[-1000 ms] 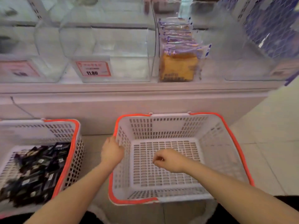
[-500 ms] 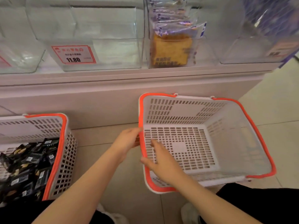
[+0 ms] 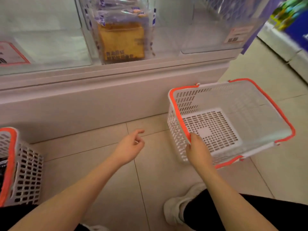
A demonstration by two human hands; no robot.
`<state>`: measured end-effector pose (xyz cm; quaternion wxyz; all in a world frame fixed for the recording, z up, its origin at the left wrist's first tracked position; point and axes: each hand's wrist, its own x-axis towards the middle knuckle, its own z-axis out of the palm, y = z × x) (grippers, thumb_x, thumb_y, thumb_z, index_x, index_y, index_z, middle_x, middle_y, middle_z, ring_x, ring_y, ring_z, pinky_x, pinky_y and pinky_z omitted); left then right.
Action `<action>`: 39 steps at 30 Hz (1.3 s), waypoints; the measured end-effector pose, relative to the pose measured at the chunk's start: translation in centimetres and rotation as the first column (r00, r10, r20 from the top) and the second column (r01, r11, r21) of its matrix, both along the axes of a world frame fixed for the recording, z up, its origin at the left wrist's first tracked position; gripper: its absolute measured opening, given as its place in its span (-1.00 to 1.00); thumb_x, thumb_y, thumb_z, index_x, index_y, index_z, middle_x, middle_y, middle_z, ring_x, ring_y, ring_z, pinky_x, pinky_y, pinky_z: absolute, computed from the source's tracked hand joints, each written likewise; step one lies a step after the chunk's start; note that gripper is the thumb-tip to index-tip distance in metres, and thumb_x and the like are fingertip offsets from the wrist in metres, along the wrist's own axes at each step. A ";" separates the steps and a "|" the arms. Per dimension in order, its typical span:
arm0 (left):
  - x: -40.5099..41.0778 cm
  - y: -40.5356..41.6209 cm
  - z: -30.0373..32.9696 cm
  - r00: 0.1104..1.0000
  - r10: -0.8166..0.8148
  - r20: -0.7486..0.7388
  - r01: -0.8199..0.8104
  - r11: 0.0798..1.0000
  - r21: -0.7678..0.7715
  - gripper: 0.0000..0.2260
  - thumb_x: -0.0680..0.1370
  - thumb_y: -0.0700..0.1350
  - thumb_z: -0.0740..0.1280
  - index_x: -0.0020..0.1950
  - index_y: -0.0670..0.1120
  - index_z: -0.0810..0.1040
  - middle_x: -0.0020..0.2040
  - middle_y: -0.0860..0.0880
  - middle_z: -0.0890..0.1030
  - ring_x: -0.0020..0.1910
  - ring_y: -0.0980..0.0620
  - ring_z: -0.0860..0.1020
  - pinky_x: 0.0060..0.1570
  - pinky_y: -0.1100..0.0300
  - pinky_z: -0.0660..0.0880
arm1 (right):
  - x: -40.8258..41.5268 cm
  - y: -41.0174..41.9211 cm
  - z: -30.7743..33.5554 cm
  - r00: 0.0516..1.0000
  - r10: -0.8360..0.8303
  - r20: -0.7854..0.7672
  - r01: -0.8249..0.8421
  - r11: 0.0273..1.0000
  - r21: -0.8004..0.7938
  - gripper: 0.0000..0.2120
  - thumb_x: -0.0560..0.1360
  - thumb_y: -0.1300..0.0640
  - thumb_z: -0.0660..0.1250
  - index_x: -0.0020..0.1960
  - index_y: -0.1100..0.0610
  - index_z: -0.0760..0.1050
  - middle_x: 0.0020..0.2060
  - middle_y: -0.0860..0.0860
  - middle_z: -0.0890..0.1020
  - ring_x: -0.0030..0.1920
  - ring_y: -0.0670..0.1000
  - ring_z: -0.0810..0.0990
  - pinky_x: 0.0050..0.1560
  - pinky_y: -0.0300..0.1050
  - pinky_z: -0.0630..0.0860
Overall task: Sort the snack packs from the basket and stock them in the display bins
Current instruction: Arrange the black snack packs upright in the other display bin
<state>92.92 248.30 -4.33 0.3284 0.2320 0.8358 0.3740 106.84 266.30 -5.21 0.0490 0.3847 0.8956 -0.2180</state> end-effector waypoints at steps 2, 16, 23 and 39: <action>0.7 0.2 -0.8 0.999 -0.019 0.029 0.020 0.999 -0.035 -0.67 0.55 -0.20 0.23 0.32 -0.07 0.39 -0.20 0.12 0.50 -0.13 0.04 0.53 -0.19 0.33 0.37 | 0.7 2.7 -0.4 0.997 -0.076 0.027 0.075 0.997 0.031 -0.74 0.50 0.33 0.14 0.18 0.26 0.38 0.12 0.20 0.47 0.11 0.23 0.49 0.02 0.08 0.42; 0.8 -4.1 -2.3 0.992 0.052 -0.114 -0.071 0.983 -0.167 -0.82 0.56 -0.18 0.25 0.12 -0.11 0.55 -0.05 0.02 0.57 -0.08 0.09 0.48 -0.05 0.30 0.33 | -4.8 0.5 1.3 0.990 0.105 -0.094 -0.086 0.979 0.185 -0.61 0.51 0.22 0.19 0.32 0.28 0.31 0.24 0.21 0.44 0.27 0.18 0.35 0.28 -0.03 0.24; -2.1 -14.8 -0.6 0.932 0.237 -0.275 -0.301 0.927 -0.223 -0.64 0.52 -0.25 0.27 0.32 -0.19 0.41 0.22 -0.15 0.52 0.22 -0.10 0.46 0.19 0.18 0.32 | -12.2 -13.3 4.8 0.723 0.578 -0.379 -0.667 0.726 -0.165 -0.71 0.52 0.29 0.15 0.19 0.14 0.50 0.12 0.06 0.58 0.13 0.01 0.52 0.16 -0.15 0.41; -3.0 -32.3 -3.3 0.838 0.499 -0.218 -0.523 0.626 -0.578 -0.77 0.51 -0.16 0.23 0.12 -0.19 0.52 0.01 -0.18 0.60 0.00 -0.18 0.56 -0.07 0.07 0.47 | -13.4 -25.5 0.2 0.854 0.497 -0.155 -0.474 0.618 -0.627 -0.83 0.54 0.29 0.18 -0.07 0.15 0.53 -0.20 -0.03 0.60 -0.26 -0.16 0.53 -0.30 -0.49 0.40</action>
